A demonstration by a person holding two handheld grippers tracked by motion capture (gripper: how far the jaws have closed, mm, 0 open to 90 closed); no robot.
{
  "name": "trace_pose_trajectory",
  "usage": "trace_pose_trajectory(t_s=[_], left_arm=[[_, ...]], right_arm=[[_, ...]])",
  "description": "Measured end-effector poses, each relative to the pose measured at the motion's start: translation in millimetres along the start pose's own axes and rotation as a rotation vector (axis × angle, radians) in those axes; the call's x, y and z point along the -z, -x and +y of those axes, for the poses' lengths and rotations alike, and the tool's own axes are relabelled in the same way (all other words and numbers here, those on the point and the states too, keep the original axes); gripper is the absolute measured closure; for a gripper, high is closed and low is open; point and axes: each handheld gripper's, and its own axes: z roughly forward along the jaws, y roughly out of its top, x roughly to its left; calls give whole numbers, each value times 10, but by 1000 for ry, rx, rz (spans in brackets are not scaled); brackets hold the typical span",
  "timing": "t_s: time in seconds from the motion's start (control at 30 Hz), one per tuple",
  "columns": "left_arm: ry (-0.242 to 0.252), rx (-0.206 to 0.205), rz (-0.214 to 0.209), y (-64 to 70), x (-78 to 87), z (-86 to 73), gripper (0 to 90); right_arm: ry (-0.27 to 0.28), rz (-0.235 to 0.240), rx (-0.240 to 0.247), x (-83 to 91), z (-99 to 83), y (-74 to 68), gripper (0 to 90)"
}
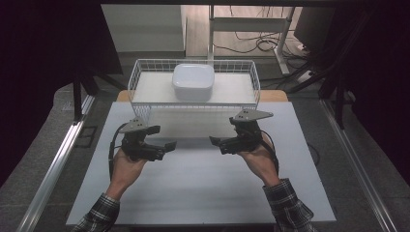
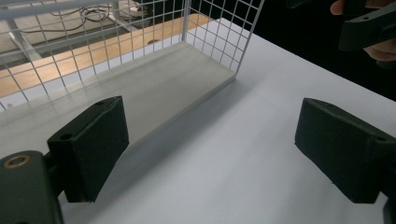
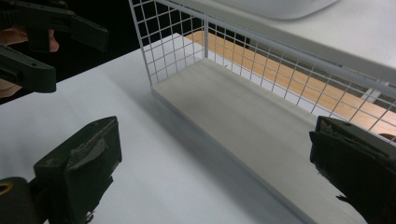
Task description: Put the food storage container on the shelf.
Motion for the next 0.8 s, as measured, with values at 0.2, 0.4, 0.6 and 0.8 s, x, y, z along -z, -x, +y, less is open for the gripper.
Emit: trace_pose_trajectory(t_s=[0.2, 0.4, 0.6, 0.8], left_arm=[[4, 4, -8, 46, -8, -100, 94], [-3, 7, 1, 70, -27, -243, 94], [-11, 18, 14, 85, -28, -393, 94], [-24, 6, 26, 137, -3, -477, 91]], right_arm=[[2, 1, -7, -1, -116, -27, 21], [-10, -12, -13, -31, -297, -16, 19], [-28, -18, -26, 10, -422, 6, 0], [-14, -15, -42, 90, -483, 1, 0]])
